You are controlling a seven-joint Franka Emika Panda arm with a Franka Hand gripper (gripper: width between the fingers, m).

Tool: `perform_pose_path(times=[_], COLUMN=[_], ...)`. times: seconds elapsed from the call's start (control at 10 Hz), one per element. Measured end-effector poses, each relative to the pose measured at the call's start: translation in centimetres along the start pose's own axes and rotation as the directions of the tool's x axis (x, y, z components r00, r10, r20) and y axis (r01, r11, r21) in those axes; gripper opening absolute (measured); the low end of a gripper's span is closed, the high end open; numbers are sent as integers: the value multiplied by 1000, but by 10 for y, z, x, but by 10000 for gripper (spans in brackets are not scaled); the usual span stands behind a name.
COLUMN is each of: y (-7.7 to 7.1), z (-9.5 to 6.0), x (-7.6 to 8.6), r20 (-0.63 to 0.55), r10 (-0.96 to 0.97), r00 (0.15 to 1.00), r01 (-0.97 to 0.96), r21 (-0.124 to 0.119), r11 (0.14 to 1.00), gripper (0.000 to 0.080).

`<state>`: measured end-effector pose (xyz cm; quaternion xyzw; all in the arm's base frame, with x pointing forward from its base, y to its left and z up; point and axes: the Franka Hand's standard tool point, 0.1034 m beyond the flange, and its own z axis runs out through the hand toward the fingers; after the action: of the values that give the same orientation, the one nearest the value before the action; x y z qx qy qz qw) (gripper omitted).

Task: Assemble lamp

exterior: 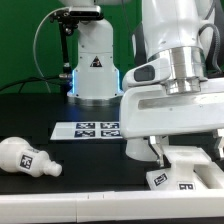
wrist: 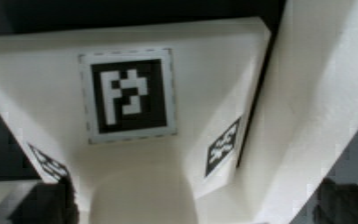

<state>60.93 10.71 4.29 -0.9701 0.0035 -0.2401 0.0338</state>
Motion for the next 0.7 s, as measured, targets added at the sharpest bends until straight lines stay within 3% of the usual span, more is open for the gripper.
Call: perform_pose_path(times=[0.7], y=[6], z=[-1], x=[0], r20=[15], r10=[-17], r00=[1000], r01=[17], r21=[-6], r11=[1000], gripper=[698])
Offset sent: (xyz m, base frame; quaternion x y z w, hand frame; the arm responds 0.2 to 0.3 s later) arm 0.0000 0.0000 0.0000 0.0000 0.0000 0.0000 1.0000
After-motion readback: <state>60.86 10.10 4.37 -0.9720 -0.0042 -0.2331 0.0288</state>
